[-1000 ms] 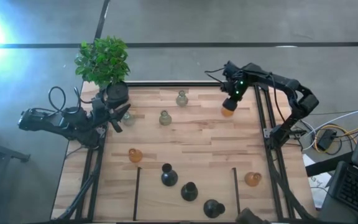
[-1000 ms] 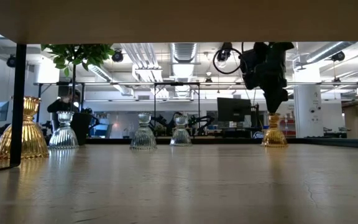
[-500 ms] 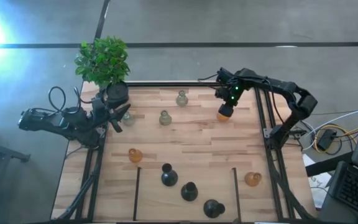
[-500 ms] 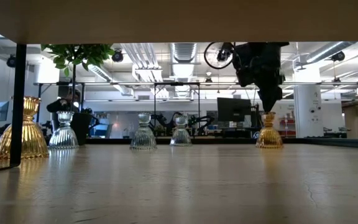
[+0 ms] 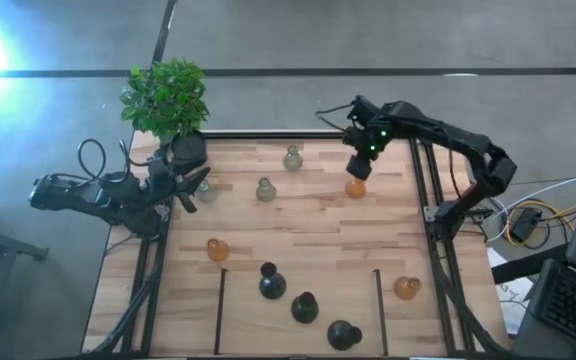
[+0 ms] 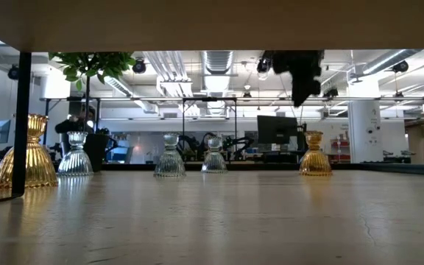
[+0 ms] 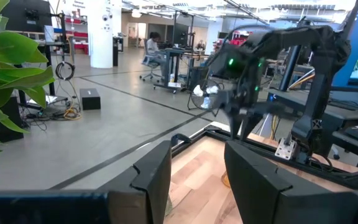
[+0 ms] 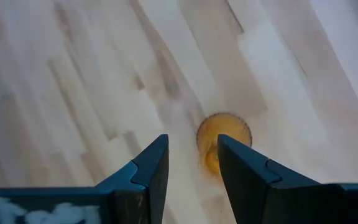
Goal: Pick & Place candle stick holders
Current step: Put the top orange glass candle holder on the shelf
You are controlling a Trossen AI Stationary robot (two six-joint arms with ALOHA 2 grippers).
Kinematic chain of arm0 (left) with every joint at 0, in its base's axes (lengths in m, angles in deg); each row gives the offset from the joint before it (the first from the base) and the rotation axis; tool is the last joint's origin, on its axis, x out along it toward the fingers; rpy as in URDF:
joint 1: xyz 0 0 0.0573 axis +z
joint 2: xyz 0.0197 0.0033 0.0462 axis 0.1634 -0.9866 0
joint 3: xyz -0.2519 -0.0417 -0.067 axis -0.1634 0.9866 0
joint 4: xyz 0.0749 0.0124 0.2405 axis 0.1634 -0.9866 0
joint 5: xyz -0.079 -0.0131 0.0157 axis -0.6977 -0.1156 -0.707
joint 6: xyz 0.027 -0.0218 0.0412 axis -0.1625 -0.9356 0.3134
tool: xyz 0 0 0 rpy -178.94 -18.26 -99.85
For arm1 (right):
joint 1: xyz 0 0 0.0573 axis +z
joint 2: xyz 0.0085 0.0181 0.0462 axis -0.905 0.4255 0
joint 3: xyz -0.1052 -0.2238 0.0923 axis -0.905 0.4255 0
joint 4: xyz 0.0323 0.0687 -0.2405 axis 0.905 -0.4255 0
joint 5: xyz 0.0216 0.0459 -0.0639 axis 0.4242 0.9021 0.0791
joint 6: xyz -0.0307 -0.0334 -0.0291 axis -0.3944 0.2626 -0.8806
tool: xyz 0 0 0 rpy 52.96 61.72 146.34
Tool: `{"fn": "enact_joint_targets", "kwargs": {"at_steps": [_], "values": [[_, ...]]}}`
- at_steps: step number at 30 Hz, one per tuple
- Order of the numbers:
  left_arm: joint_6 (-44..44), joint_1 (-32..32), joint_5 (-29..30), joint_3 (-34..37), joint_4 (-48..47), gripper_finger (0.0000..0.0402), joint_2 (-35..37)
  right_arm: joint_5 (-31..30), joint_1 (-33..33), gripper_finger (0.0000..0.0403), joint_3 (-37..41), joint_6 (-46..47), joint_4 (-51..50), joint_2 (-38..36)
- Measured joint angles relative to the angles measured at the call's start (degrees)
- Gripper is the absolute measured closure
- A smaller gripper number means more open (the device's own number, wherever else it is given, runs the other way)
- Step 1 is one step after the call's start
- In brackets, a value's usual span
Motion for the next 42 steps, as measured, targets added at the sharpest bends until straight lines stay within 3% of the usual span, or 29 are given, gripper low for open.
{"fn": "enact_joint_targets", "kwargs": {"at_steps": [5,12,18,24,42], "values": [[0.00,0.00,0.01,0.01,0.02,0.0248,-0.01,-0.19,0.91,0.0277,4.99,2.91,-0.43,-12.35],[0.00,0.00,0.00,0.02,0.01,0.0248,-0.01,-3.64,1.73,0.0289,27.03,3.83,17.44,-36.66],[0.00,0.00,0.01,0.00,0.00,0.0248,0.00,-9.28,1.73,0.0293,40.91,6.41,27.87,-46.93],[0.00,0.00,0.00,0.02,0.02,0.0248,-0.02,-10.90,1.75,0.0273,47.75,9.66,38.86,-46.44],[0.00,0.00,0.00,0.02,0.00,0.0248,-0.04,-13.54,1.75,0.0121,59.88,9.39,56.34,-35.60]]}}
